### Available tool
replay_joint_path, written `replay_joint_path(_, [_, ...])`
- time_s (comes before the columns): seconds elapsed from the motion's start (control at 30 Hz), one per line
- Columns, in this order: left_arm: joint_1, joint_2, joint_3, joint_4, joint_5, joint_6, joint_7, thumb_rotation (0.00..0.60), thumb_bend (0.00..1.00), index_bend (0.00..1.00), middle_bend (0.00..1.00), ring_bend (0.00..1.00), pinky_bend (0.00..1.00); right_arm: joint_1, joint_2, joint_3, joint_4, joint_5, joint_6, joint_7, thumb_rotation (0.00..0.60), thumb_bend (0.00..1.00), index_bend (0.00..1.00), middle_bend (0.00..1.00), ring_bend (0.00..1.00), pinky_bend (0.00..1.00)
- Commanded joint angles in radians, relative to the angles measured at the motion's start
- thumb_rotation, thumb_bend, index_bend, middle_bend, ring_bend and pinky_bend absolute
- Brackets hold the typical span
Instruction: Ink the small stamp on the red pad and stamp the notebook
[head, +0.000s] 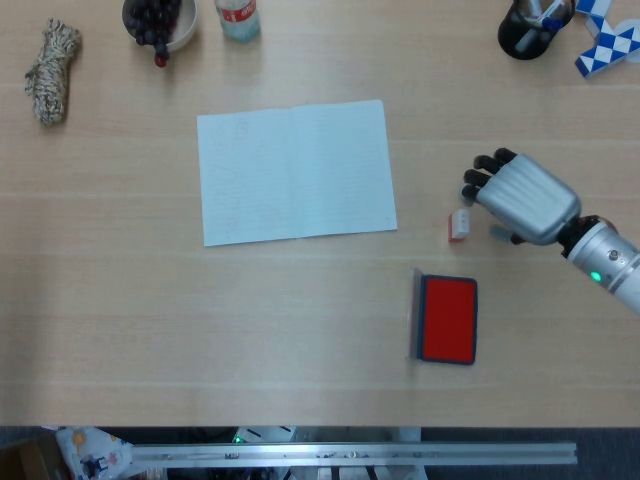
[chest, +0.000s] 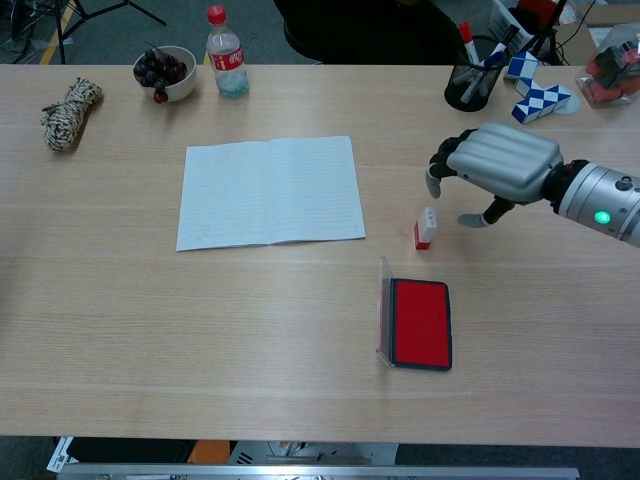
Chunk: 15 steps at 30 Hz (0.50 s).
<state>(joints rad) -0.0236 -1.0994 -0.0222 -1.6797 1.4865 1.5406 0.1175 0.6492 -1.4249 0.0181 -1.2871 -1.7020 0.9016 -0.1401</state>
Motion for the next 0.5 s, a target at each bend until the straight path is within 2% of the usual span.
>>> replay_joint_path(0.03, [0.001,0.000,0.000,0.002,-0.003,-0.003,-0.002,0.600,0.19,0.18,0.14,0.21,0.17,0.009,-0.024,-0.007,0.028,0.001,0.003,-0.010,0.600,0.19,0.45,0.39,0.26,0.33])
replay_joint_path(0.5, [0.004,0.001,0.000,0.009,-0.011,-0.009,-0.011,0.600,0.19,0.18,0.14,0.21,0.17,0.036,-0.090,-0.012,0.076,0.047,-0.015,-0.049,0.600,0.19,0.45,0.39,0.26,0.33])
